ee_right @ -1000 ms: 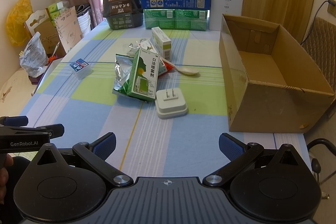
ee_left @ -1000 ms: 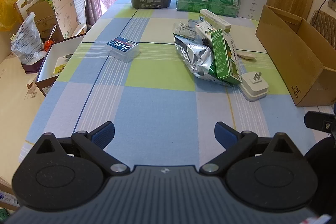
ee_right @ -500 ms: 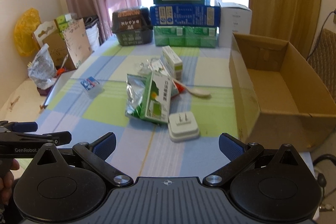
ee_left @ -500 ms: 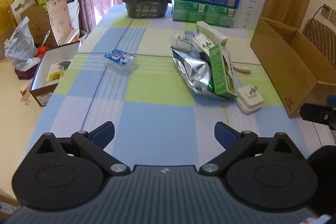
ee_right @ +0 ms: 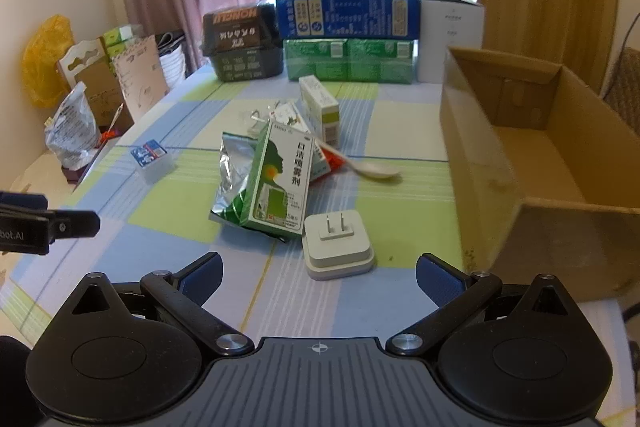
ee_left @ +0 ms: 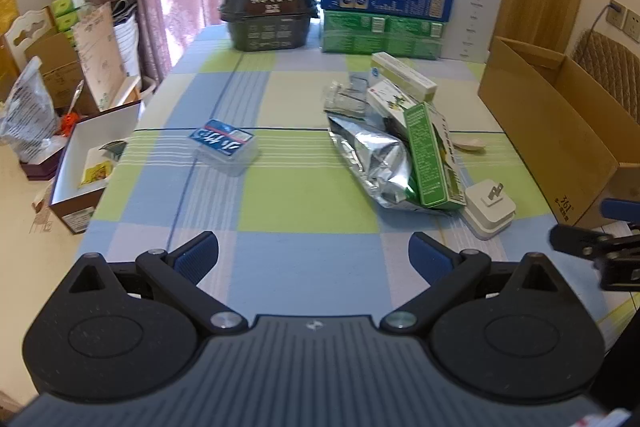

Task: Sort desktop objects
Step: 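Reach the right gripper to the white plug adapter and close on it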

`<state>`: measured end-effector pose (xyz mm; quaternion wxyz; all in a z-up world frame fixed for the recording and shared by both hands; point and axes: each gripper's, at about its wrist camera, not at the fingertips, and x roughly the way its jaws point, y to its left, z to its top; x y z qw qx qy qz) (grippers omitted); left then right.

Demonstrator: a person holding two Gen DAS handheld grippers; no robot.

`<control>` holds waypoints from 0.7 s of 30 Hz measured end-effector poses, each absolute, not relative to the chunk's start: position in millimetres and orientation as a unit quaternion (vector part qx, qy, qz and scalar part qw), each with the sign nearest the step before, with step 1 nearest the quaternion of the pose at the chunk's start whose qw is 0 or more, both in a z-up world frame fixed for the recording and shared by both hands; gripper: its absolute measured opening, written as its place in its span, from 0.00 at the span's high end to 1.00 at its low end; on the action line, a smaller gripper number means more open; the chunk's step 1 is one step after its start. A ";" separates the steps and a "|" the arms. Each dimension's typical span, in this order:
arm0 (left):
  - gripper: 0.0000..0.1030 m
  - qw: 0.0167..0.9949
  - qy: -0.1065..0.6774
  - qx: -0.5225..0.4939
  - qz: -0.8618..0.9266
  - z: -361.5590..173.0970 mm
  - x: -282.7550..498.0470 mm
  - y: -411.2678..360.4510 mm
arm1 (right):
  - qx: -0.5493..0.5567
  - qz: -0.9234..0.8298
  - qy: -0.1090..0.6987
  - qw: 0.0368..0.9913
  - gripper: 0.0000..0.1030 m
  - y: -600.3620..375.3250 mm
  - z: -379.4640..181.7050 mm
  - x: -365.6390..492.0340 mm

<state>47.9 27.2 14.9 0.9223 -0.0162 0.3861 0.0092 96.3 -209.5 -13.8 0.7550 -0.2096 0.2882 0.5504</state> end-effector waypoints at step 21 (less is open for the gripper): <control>0.05 0.923 0.382 0.002 -0.042 -22.1 134.0 -18.1 | -0.241 0.581 0.293 0.720 0.29 -151.6 -87.5 151.3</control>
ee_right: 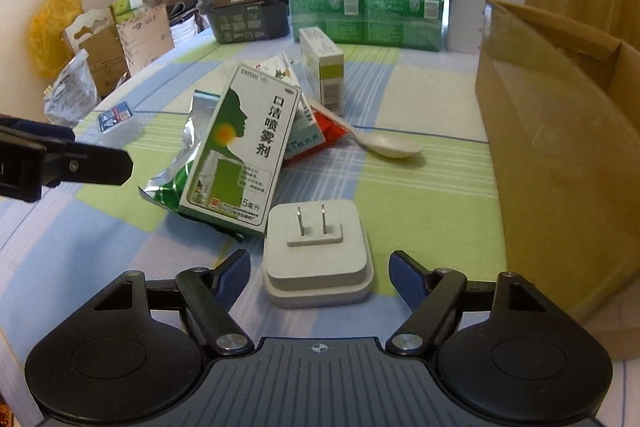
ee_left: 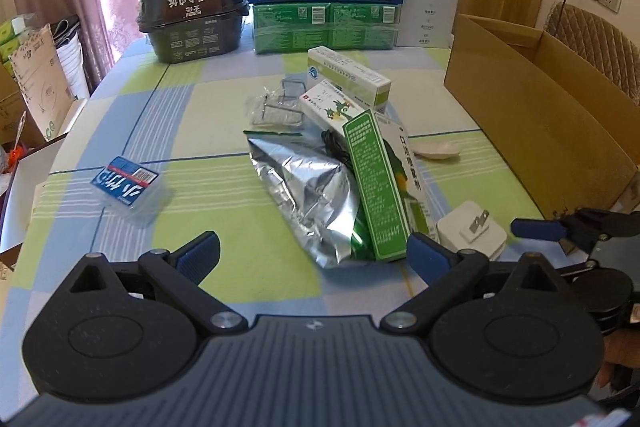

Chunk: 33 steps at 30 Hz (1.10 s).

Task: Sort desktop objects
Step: 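Reach the right gripper to the white plug adapter and close on it, then grasp the green-white mouth spray box with the left gripper while right holds the plug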

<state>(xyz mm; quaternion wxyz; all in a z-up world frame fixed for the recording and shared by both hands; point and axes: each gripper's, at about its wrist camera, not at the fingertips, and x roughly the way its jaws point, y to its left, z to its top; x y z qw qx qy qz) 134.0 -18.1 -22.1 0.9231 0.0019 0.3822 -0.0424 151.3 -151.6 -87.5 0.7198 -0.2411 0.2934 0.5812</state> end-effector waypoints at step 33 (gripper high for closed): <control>0.15 0.923 0.379 0.014 -0.064 -37.8 179.7 -77.3 | -0.244 0.536 0.296 0.752 0.40 -161.0 -90.0 161.4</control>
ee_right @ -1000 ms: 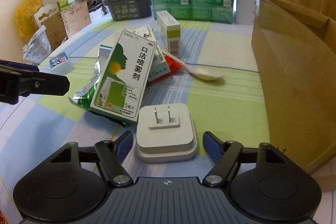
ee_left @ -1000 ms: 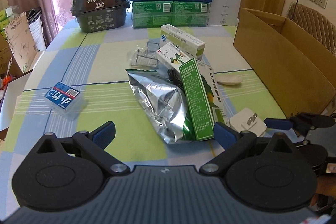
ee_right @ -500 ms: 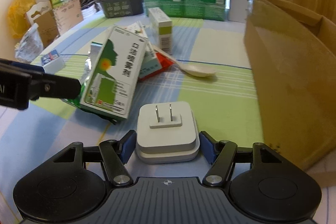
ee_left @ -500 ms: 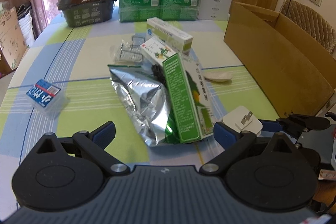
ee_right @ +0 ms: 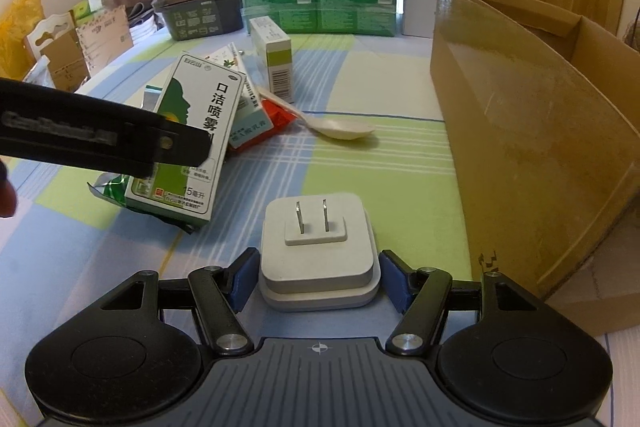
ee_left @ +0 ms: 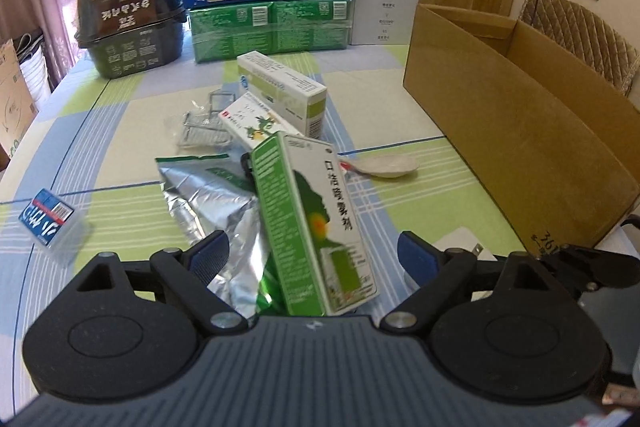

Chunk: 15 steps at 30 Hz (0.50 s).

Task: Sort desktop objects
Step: 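Grasp the green-white mouth spray box with the left gripper while right holds the plug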

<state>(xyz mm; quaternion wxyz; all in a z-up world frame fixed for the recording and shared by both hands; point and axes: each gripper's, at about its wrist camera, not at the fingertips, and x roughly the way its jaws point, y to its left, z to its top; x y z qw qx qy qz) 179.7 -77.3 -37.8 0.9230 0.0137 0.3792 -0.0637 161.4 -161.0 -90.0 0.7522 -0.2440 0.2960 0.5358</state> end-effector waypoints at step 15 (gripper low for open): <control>0.28 0.917 0.391 0.078 -0.010 -58.9 206.2 -101.6 | -0.252 0.536 0.297 0.749 0.40 -160.0 -91.6 161.3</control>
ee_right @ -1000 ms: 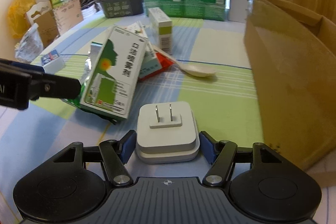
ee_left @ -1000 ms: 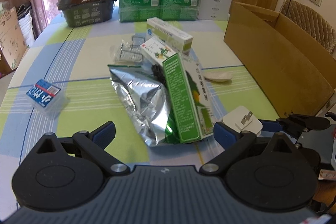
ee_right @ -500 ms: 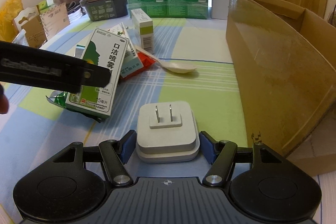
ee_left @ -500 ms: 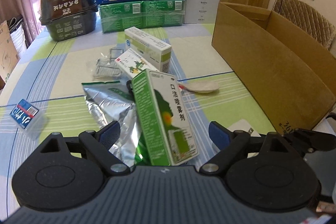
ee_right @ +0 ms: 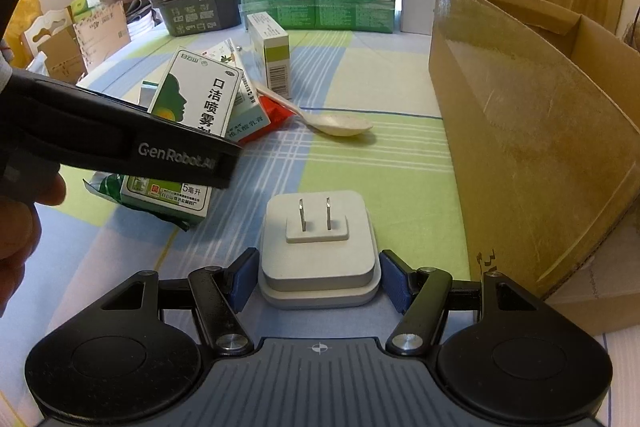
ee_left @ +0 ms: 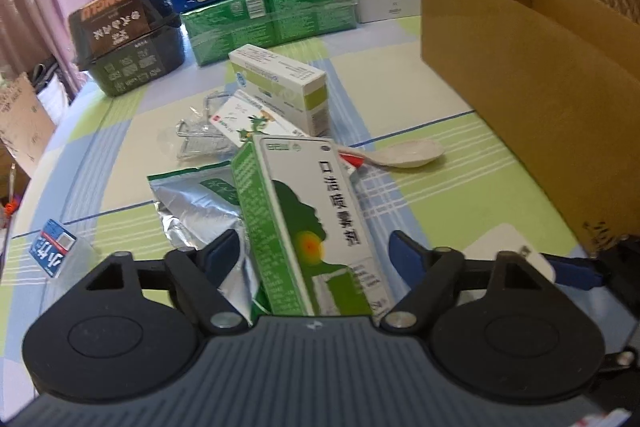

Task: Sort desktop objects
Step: 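Grasp the green-white mouth spray box with the left gripper while right holds the plug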

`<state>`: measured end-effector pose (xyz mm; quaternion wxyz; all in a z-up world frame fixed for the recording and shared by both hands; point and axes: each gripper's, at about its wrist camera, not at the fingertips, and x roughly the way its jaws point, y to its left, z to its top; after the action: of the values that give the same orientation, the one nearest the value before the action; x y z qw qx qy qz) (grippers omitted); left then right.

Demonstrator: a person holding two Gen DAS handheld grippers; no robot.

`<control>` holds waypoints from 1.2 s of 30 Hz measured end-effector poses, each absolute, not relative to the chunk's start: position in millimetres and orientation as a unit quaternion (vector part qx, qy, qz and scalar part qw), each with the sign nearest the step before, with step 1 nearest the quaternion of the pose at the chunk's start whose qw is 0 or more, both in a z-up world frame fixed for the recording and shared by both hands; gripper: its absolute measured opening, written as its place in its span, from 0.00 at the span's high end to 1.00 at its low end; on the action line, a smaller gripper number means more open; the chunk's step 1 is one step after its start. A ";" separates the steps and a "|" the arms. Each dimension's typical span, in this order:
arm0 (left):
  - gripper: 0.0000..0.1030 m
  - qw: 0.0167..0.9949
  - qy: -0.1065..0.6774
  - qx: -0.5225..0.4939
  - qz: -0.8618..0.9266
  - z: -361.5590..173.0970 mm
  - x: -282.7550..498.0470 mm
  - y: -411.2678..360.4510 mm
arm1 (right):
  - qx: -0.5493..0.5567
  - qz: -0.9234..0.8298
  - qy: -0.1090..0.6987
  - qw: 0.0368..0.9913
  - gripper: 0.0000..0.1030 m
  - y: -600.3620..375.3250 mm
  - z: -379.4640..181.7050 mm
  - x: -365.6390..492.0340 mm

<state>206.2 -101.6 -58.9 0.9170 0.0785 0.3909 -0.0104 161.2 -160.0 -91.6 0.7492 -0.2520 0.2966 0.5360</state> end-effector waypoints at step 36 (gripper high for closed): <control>0.43 0.912 0.373 0.173 -0.015 -57.6 165.4 -75.0 | -0.250 0.547 0.299 0.741 0.40 -149.7 -87.3 150.3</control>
<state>165.4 -75.0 -57.6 0.9116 0.1732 0.3725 -0.0153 150.3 -149.7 -87.3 0.7407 -0.2501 0.2993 0.5470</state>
